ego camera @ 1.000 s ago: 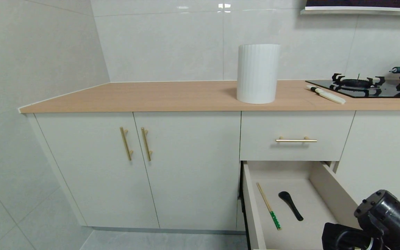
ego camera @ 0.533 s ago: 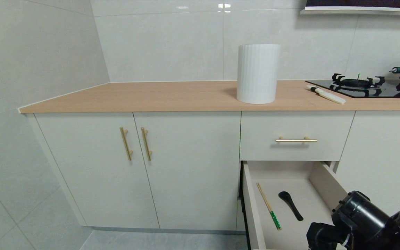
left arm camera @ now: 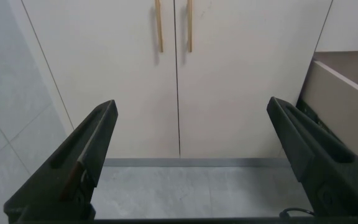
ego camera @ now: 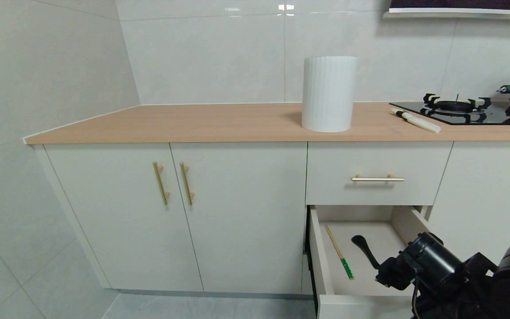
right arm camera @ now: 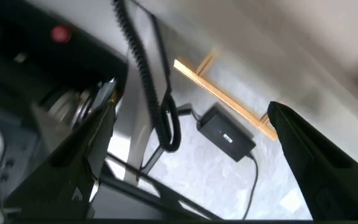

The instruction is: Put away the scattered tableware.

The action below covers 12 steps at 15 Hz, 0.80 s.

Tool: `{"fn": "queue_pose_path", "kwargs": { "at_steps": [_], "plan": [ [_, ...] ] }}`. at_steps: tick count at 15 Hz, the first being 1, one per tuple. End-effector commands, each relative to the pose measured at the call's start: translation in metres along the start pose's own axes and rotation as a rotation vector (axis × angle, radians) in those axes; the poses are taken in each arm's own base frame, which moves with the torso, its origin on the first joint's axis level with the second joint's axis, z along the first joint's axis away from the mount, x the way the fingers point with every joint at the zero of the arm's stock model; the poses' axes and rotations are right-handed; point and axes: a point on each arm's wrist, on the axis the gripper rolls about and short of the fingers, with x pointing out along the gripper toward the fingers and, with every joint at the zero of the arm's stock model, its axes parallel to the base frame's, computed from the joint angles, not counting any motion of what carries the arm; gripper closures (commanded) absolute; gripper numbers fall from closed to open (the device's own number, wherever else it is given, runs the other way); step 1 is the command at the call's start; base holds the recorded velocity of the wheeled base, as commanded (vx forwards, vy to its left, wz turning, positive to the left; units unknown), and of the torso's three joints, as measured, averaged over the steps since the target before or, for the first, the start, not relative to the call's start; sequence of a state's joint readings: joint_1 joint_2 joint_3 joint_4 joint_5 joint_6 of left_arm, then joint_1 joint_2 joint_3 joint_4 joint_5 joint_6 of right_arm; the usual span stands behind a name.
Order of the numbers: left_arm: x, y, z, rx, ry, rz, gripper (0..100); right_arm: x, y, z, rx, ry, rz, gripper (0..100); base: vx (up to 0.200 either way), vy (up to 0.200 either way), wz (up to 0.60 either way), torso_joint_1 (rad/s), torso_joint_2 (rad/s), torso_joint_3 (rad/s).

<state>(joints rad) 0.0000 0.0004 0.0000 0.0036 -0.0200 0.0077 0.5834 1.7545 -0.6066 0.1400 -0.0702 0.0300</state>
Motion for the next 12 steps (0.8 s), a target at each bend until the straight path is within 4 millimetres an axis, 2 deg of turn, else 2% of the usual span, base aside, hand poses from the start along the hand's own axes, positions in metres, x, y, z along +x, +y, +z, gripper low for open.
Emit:
{"fn": "queue_pose_path", "kwargs": {
  "at_steps": [1, 4, 8, 12],
  "plan": [
    [0.000, 0.000, 0.000, 0.000, -0.001, 0.000, 0, 0.012, -0.006, 0.005, 0.036, 0.039, -0.021, 0, 0.000, 0.000, 0.00, 0.000, 0.00, 0.000],
    [0.000, 0.000, 0.000, 0.000, -0.001, 0.000, 0, 0.019, -0.018, 0.013, 0.092, 0.034, -0.038, 0, 0.000, 0.000, 0.00, 0.000, 0.00, 0.000],
    [0.000, 0.000, 0.000, 0.000, 0.001, 0.000, 0, 0.051, -0.042, 0.028, 0.221, -0.029, -0.111, 0, 0.000, 0.000, 0.00, 0.000, 0.00, 0.000],
    [0.000, 0.000, 0.000, 0.000, -0.001, 0.000, 0, 0.069, -0.063, 0.040, 0.352, -0.149, -0.136, 0, 0.000, 0.000, 0.00, 0.000, 0.00, 0.000]
  ]
}}
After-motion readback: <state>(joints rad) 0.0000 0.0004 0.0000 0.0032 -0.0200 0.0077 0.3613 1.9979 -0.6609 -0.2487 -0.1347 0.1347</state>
